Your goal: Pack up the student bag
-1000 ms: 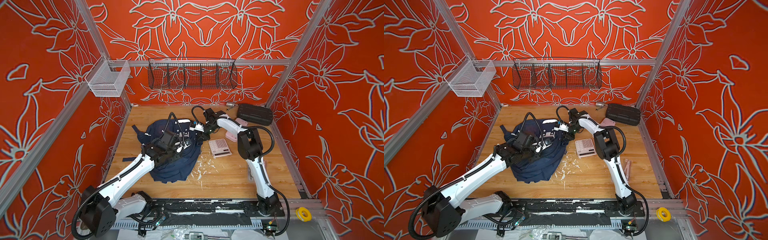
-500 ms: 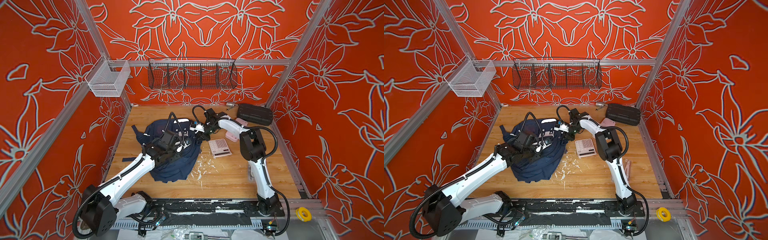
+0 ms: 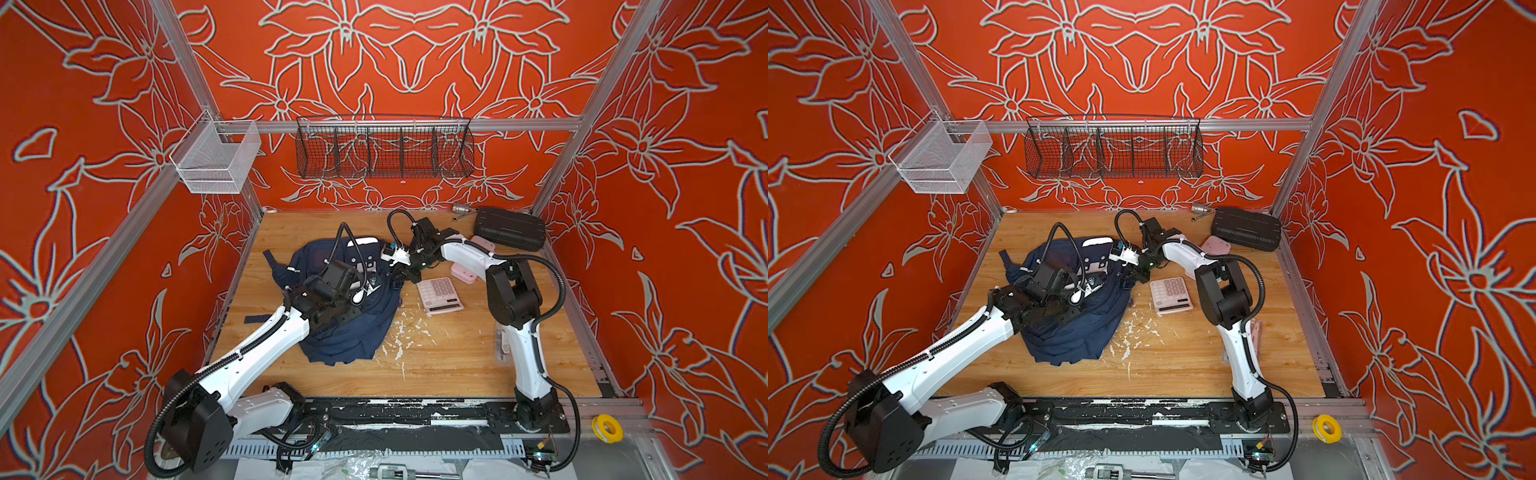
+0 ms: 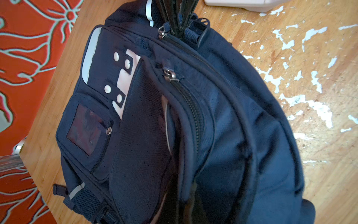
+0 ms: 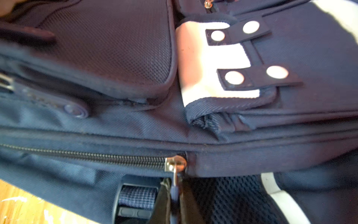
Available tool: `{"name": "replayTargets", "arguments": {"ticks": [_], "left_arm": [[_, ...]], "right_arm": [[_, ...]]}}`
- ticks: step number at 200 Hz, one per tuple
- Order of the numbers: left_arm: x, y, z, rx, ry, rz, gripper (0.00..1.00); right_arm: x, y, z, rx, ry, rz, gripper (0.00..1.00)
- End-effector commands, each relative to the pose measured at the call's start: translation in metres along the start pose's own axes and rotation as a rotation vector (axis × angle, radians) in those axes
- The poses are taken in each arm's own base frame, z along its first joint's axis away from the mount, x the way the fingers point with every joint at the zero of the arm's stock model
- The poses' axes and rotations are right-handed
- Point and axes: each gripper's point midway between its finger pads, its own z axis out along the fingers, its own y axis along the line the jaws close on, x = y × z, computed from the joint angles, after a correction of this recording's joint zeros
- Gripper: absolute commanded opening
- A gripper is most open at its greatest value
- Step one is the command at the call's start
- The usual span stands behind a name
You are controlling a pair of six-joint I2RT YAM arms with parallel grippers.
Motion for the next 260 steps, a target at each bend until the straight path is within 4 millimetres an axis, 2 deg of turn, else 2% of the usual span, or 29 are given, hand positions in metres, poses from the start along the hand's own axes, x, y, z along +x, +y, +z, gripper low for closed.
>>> {"name": "replayTargets", "arguments": {"ticks": [1, 20, 53, 86, 109, 149, 183, 203, 241, 260], "left_arm": [[-0.006, 0.016, -0.010, -0.060, -0.004, -0.059, 0.00], [0.001, 0.032, -0.007, -0.146, 0.061, -0.140, 0.00], [0.001, 0.033, -0.007, -0.137, 0.094, -0.252, 0.00], [-0.009, 0.038, -0.021, -0.136, 0.072, -0.403, 0.00], [-0.010, 0.033, -0.027, -0.105, 0.083, -0.498, 0.00], [-0.010, 0.023, -0.032, -0.048, 0.125, -0.655, 0.00], [-0.021, 0.025, -0.037, -0.036, 0.097, -0.834, 0.00], [-0.027, 0.020, -0.041, 0.008, 0.090, -0.926, 0.00], [-0.033, -0.003, -0.048, 0.142, 0.135, -1.105, 0.00], [-0.041, -0.009, -0.045, 0.198, 0.126, -1.176, 0.00]], "right_arm": [[-0.031, 0.011, -0.017, 0.016, -0.079, -0.037, 0.00], [-0.042, 0.018, -0.022, 0.043, -0.118, -0.045, 0.00], [-0.054, 0.039, -0.028, 0.073, -0.145, -0.069, 0.00], [-0.056, 0.059, -0.029, 0.094, -0.105, -0.060, 0.00], [-0.064, 0.075, -0.029, 0.091, -0.100, -0.056, 0.00], [-0.078, 0.087, -0.036, 0.117, -0.126, -0.026, 0.00], [-0.079, 0.107, -0.027, 0.121, -0.131, -0.037, 0.00], [-0.075, 0.102, -0.027, 0.159, -0.136, -0.025, 0.00], [-0.078, 0.067, -0.040, 0.199, -0.106, 0.023, 0.00], [-0.082, 0.065, -0.043, 0.192, -0.076, -0.018, 0.00]]}}
